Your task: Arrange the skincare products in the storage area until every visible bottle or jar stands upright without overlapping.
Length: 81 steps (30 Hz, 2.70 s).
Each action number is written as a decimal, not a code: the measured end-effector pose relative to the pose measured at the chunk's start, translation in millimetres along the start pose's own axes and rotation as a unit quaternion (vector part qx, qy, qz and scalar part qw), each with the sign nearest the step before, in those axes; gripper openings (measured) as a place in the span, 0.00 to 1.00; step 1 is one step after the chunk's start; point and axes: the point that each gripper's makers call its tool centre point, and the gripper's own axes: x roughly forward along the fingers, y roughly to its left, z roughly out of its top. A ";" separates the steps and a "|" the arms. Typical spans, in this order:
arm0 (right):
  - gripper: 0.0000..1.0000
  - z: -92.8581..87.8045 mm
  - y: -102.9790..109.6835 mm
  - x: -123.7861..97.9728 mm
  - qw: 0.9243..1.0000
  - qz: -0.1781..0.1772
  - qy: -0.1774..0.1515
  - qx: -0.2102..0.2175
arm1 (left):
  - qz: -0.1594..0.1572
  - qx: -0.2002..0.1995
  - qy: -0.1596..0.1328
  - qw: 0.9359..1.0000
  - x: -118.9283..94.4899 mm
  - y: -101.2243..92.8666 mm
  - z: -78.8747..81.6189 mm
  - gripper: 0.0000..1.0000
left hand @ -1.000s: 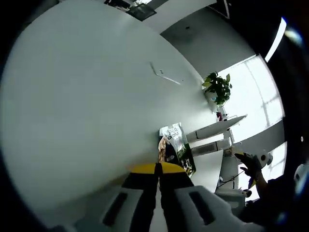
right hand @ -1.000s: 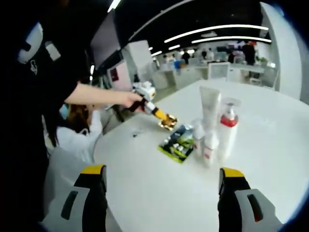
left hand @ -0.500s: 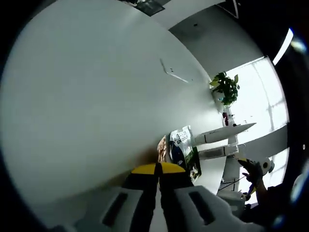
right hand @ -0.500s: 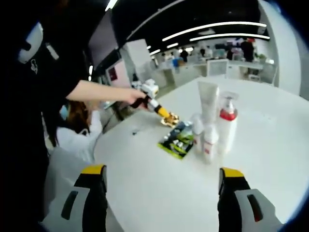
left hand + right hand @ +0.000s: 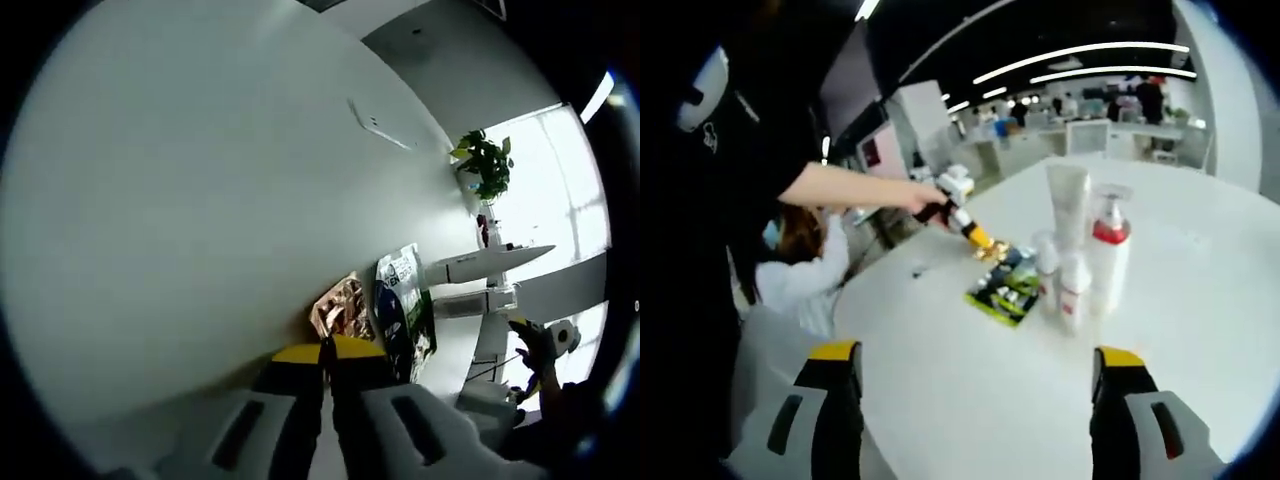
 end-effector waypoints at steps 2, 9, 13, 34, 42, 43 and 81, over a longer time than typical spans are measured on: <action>0.98 -0.3 -0.1 0.1 1.000 0.000 0.000 0.001 | 0.002 0.006 0.007 1.000 1.3 0.5 1.3 0.00; 0.97 -1.5 -1.3 1.2 1.000 0.000 0.001 0.004 | 0.011 0.033 0.036 0.999 2.4 -1.1 2.4 0.01; 0.97 -0.8 -1.7 1.8 1.000 0.000 0.000 0.005 | 0.011 0.049 0.057 0.997 1.2 -4.7 -2.9 0.01; 0.97 0.4 -1.2 2.4 1.000 0.004 -0.002 0.008 | 0.034 0.068 0.056 0.996 1.1 2.7 5.6 0.05; 0.97 1.8 -3.3 1.5 1.000 0.002 -0.003 0.007 | 0.038 0.065 0.057 0.996 0.0 -0.5 5.1 0.09; 0.97 2.0 -3.1 1.4 1.000 0.003 -0.004 0.007 | 0.041 0.063 0.056 0.996 -0.4 0.2 6.1 0.09; 0.99 48.7 16.1 -26.3 0.994 -0.029 -0.073 -0.072 | 0.009 0.135 -0.136 0.981 -110.8 -99.7 -17.2 0.72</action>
